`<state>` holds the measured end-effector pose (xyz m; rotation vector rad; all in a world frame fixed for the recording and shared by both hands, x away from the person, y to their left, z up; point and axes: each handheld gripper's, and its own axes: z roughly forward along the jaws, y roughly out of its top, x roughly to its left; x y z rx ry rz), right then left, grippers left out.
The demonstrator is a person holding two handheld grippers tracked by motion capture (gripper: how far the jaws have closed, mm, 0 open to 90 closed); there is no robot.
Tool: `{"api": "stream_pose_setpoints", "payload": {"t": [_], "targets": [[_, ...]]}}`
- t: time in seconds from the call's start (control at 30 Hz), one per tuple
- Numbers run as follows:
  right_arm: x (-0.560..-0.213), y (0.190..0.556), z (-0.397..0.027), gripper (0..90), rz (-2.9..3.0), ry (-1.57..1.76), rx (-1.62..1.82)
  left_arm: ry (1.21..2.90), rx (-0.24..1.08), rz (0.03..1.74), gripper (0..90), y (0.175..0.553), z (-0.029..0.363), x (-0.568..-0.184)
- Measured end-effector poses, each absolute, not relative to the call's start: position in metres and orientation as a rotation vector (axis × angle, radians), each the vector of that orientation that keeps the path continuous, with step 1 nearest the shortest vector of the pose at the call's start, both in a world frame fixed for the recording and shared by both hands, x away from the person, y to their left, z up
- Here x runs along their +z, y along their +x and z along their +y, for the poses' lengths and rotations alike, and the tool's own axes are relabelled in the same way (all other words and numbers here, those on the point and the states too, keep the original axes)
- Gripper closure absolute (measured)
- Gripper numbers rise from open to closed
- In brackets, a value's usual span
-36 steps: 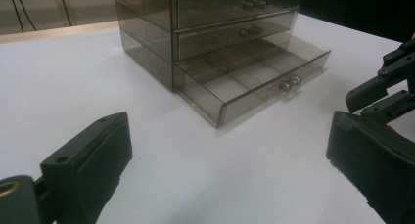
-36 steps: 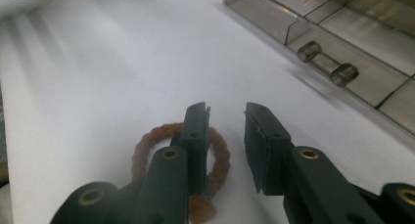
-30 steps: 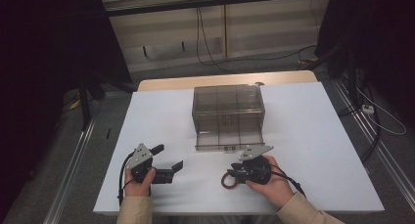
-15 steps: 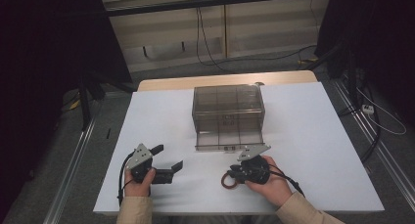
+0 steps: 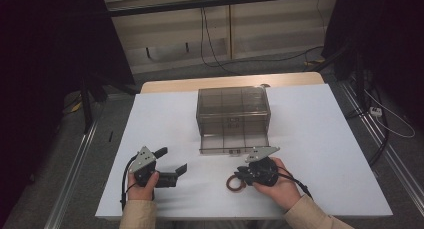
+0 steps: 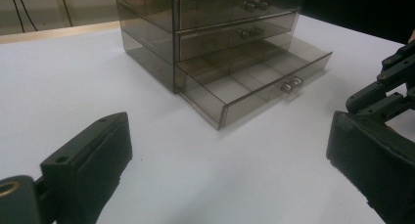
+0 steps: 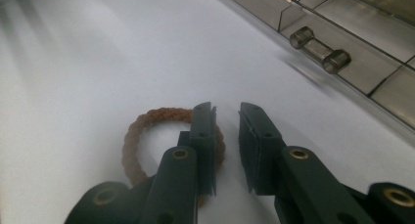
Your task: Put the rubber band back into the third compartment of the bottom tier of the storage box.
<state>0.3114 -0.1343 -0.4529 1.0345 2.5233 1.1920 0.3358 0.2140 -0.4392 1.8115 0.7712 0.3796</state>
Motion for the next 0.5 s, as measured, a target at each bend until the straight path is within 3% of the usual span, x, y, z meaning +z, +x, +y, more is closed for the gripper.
{"api": "stream_pose_setpoints", "payload": {"t": [0.33, 0.5], "targets": [[-0.4561, 0.31, -0.1295, 76.8, 2.548, 1.017, 1.163, 1.81, 0.381, 0.772, 3.1, 0.3357, 0.2146, -0.4389], [-0.456, 0.3095, -0.1295, 83.4, 2.545, 1.0, 1.14, 1.808, 0.381, 0.77, 3.1, 0.3361, 0.2145, -0.4388]]}}
